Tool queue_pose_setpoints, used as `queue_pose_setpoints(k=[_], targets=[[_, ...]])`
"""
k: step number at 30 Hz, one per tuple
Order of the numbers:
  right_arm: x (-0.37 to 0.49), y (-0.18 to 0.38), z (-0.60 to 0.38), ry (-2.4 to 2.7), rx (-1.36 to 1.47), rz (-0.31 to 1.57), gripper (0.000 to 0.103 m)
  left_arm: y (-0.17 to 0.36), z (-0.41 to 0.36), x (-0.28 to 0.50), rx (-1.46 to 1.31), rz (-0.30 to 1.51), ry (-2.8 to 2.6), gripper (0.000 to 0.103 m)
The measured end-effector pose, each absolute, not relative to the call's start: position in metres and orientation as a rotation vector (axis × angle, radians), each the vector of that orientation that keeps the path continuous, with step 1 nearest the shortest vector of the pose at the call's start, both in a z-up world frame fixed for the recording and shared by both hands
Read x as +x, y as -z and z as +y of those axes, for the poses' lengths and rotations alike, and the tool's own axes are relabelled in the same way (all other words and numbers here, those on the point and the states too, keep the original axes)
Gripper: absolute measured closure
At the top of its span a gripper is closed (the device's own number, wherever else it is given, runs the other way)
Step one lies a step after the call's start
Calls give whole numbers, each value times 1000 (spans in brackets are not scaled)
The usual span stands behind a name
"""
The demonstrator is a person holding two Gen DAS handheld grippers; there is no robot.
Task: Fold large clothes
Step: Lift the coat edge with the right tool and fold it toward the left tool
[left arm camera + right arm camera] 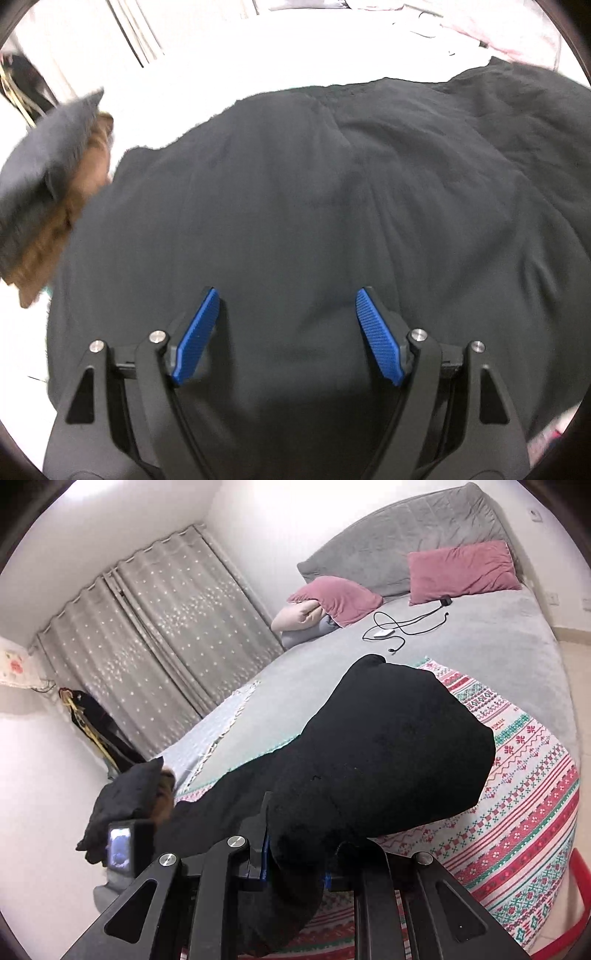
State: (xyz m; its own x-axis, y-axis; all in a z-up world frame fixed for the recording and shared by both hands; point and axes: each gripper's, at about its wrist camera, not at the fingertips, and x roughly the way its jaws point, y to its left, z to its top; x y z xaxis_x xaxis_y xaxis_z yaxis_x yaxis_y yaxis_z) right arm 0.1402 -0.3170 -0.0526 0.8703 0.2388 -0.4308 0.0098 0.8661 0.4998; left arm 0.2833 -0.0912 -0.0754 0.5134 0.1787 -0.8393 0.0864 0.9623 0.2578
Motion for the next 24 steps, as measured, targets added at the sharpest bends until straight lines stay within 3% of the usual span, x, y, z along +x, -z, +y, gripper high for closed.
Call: queue_pose_setpoints(k=[5, 13, 24], targets=[[146, 52, -319, -132, 540, 506, 84, 79, -118, 332, 469, 1012, -157, 26], [147, 57, -328, -142, 591, 523, 84, 88, -125, 398, 530, 1054, -276, 25], [156, 54, -329, -157, 623, 525, 84, 94, -124, 408, 507, 1072, -292, 25]])
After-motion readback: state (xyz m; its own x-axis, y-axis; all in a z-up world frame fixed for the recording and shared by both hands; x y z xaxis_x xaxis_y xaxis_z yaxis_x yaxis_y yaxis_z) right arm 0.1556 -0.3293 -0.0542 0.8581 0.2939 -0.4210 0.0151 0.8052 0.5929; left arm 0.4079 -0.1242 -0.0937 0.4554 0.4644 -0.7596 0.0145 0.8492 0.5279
